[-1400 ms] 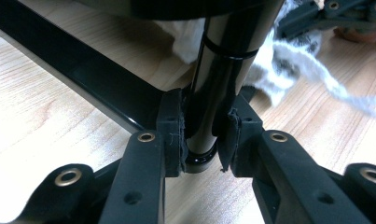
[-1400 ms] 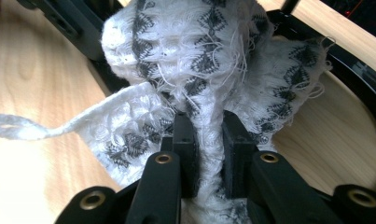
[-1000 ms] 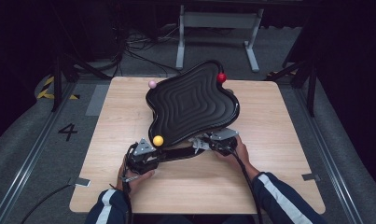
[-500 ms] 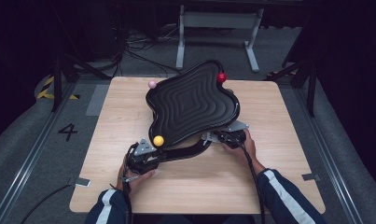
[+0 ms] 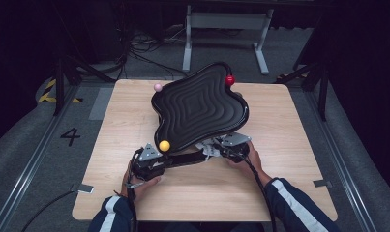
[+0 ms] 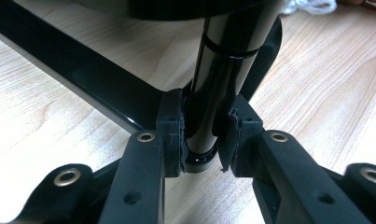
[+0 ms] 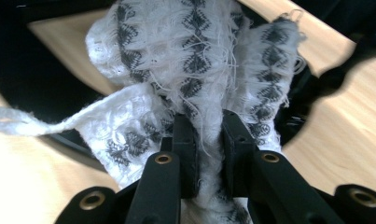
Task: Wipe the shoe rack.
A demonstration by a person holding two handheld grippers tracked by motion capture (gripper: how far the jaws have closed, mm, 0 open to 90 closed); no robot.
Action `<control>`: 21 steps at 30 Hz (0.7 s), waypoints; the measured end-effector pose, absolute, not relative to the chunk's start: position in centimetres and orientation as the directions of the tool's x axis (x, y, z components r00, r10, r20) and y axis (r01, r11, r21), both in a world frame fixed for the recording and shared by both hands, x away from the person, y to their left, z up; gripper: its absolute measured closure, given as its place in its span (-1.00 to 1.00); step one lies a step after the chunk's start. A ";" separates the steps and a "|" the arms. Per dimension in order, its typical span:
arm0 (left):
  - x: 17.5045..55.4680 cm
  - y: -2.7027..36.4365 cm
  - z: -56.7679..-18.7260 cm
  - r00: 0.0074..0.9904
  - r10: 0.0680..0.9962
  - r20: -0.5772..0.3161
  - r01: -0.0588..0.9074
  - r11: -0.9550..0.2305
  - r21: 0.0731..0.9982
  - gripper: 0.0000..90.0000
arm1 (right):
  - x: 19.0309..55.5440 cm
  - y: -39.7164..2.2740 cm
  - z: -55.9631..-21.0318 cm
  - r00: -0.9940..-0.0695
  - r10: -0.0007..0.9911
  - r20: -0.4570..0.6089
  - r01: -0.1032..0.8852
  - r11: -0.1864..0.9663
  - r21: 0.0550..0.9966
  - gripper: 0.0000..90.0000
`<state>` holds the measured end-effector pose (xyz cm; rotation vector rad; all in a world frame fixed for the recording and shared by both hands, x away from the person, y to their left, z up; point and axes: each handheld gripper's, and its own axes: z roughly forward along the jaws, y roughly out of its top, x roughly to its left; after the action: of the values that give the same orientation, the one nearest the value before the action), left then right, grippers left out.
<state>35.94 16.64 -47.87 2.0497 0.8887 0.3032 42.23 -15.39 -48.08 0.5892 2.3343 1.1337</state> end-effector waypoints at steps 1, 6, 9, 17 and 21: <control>35.9 16.6 -47.9 0.717 0.689 -0.106 0.480 -0.378 0.791 0.59 | 42.2 -15.4 -48.1 -0.794 0.563 -0.228 0.169 0.565 0.807 0.76; 36.0 16.6 -47.9 0.717 0.688 -0.106 0.480 -0.378 0.791 0.59 | 41.2 -13.8 -48.0 -0.821 0.528 -0.218 0.153 0.571 0.806 0.76; 36.0 16.6 -47.9 0.716 0.690 -0.107 0.482 -0.378 0.791 0.59 | 40.4 -12.3 -48.0 -0.841 0.497 -0.215 0.131 0.572 0.810 0.76; 35.9 16.6 -47.9 0.715 0.690 -0.110 0.486 -0.378 0.788 0.59 | 38.8 -8.5 -48.0 -0.875 0.415 -0.251 0.057 0.601 0.797 0.76; 35.9 16.6 -47.8 0.715 0.690 -0.110 0.487 -0.379 0.787 0.59 | 39.0 -8.6 -47.9 -0.878 0.409 -0.250 0.055 0.603 0.796 0.76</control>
<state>35.94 16.65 -47.85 2.0528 0.8946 0.2975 38.96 -8.56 -47.92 0.3704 2.4232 1.1830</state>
